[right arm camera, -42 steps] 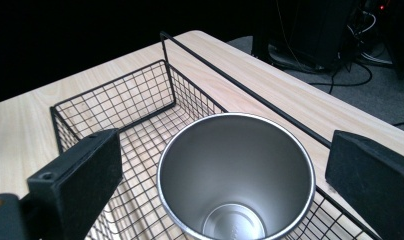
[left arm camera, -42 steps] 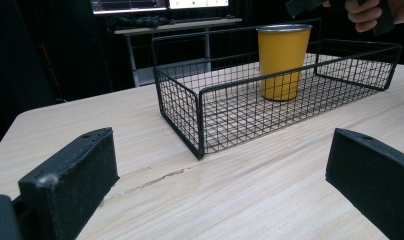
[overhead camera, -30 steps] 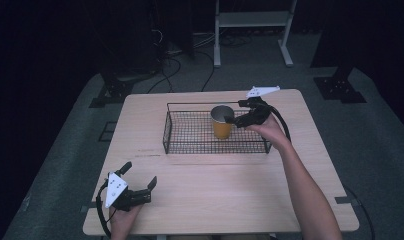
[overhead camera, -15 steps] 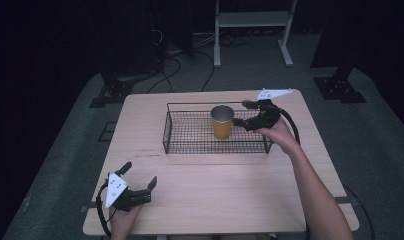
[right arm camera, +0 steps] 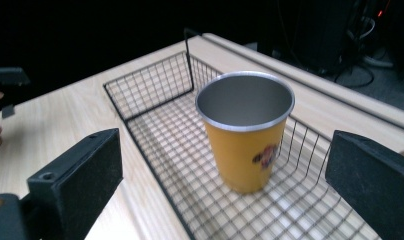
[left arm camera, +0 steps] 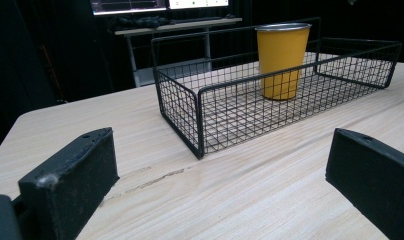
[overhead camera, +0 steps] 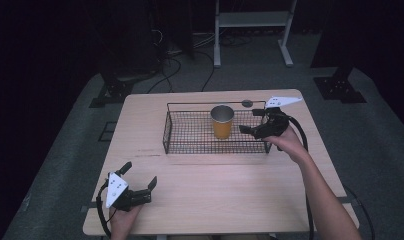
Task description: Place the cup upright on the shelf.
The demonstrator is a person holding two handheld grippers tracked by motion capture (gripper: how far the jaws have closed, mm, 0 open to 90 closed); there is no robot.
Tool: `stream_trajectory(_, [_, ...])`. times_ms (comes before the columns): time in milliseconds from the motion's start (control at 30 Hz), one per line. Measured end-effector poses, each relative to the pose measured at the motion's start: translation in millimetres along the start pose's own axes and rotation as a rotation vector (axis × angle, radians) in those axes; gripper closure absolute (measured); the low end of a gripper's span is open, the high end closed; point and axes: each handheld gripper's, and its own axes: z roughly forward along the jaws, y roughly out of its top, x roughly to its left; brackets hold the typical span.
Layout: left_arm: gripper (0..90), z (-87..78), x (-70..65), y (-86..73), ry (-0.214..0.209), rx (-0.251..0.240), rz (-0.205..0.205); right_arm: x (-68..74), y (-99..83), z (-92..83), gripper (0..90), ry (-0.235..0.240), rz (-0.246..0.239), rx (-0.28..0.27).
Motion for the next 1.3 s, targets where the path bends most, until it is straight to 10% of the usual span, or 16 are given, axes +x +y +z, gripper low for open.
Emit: stream_trajectory(1300, [0.0,0.2,-0.8,0.0,0.0,0.001,0.005,16.2,-46.8,-30.5,1.3,0.03,0.019,-0.026])
